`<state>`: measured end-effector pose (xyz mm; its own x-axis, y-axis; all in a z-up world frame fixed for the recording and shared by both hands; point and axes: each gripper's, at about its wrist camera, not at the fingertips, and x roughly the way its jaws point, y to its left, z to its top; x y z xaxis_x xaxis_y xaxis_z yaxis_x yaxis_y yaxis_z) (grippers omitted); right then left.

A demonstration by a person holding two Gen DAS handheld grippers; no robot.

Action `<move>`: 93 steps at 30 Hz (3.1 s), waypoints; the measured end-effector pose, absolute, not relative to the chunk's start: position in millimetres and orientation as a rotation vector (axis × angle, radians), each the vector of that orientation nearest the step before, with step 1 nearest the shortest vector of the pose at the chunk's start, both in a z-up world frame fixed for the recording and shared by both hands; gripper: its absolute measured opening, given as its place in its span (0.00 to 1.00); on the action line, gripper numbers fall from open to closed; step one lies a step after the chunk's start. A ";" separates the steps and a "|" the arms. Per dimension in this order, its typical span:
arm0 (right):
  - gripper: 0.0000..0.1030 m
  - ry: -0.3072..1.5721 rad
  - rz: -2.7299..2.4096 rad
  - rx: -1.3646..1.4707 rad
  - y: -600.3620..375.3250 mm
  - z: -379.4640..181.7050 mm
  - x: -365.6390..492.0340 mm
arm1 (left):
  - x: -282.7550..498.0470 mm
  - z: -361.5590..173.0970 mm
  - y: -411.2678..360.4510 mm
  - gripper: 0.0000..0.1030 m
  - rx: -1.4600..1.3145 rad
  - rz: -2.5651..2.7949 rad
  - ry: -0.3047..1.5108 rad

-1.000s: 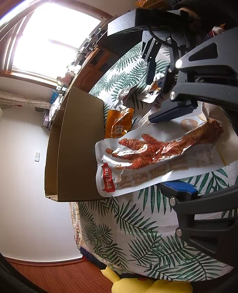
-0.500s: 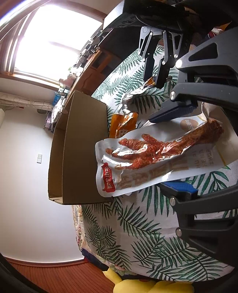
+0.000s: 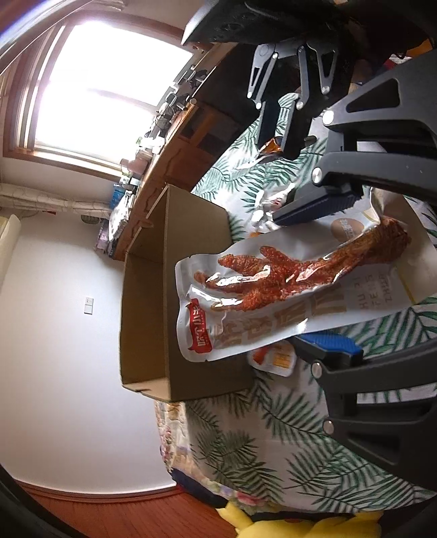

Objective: Organize snacks
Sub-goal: 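Carry the chicken-feet pack with the left tool into the box while the right tool drops the pouch there, then withdraw both open tools from the box, then lower the left tool onto the clear grain-bar pack and grasp it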

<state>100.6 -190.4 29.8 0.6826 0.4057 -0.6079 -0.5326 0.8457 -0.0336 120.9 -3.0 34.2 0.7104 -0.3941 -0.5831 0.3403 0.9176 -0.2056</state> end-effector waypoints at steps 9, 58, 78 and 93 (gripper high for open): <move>0.35 0.536 0.511 -0.252 -192.3 66.7 145.2 | 162.2 67.4 -14.5 0.55 -0.051 -0.414 0.613; 0.52 0.562 0.489 -0.173 -185.8 47.0 282.8 | 306.7 72.0 -12.2 0.66 -0.074 -0.336 0.623; 0.52 0.648 0.446 -0.102 -213.1 11.3 197.2 | 198.9 39.5 -22.7 0.67 -0.033 -0.342 0.641; 0.54 0.757 0.374 -0.107 -212.8 -32.0 194.7 | 164.2 -21.8 -39.5 0.67 -0.028 -0.305 0.745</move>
<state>194.7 -212.8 -32.0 0.6650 0.2919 -0.6874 -0.3684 0.9289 0.0381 164.2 -39.5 -21.8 0.6932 -0.2828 -0.6629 0.2632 0.9556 -0.1324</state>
